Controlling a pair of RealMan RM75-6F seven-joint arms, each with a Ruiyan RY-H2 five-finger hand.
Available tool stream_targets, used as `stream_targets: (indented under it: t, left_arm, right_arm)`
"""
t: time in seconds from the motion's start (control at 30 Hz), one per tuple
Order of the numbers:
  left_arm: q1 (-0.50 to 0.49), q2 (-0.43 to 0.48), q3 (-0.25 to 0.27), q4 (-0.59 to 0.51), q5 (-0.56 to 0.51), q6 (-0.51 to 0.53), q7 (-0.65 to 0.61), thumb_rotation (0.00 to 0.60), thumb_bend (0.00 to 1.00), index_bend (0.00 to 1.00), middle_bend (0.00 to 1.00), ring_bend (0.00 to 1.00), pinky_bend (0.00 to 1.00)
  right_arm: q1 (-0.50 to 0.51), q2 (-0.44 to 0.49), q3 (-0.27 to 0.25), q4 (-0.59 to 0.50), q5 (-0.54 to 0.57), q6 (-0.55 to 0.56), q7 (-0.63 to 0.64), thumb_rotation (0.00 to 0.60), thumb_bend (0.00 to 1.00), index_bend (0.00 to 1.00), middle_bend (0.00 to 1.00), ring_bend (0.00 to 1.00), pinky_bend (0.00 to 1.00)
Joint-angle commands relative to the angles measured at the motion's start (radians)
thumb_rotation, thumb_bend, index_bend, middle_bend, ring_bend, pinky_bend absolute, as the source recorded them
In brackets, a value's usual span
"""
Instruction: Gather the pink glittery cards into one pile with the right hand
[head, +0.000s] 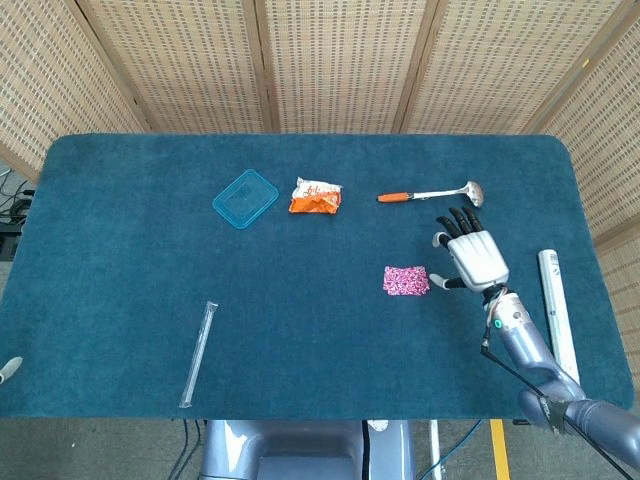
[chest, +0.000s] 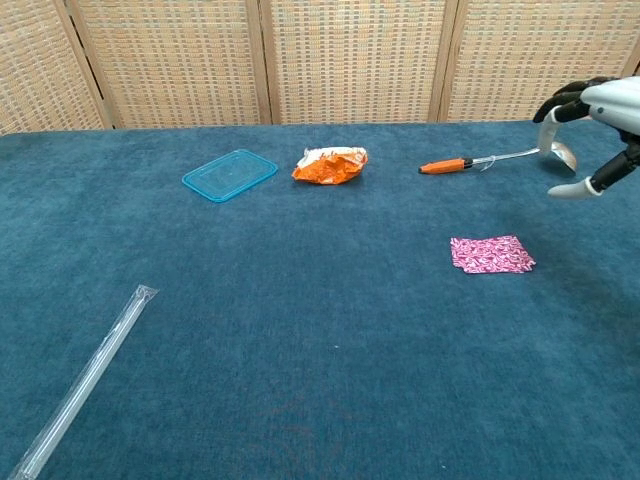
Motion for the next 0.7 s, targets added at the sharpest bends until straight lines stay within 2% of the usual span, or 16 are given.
stream_targets:
  t: [0.03, 0.33, 0.7]
  left_arm:
    - [-0.002, -0.013, -0.002, 0.006, 0.021, 0.014, -0.005, 0.6, 0.05, 0.0, 0.0, 0.0, 0.0]
    - [-0.009, -0.031, 0.008, 0.011, 0.069, 0.021, -0.006, 0.6, 0.05, 0.0, 0.0, 0.0, 0.0]
    - [-0.032, -0.039, 0.027, 0.001, 0.101, -0.022, -0.014, 0.6, 0.05, 0.0, 0.0, 0.0, 0.0]
  right_arm:
    - [-0.078, 0.061, 0.01, -0.098, 0.037, 0.087, -0.03, 0.6, 0.32, 0.38, 0.18, 0.0, 0.0]
    - [-0.26, 0.167, -0.02, -0.268, 0.04, 0.314, -0.084, 0.6, 0.34, 0.38, 0.19, 0.0, 0.0]
    - [-0.407, 0.243, -0.074, -0.367, -0.019, 0.462, -0.102, 0.6, 0.34, 0.38, 0.19, 0.0, 0.0]
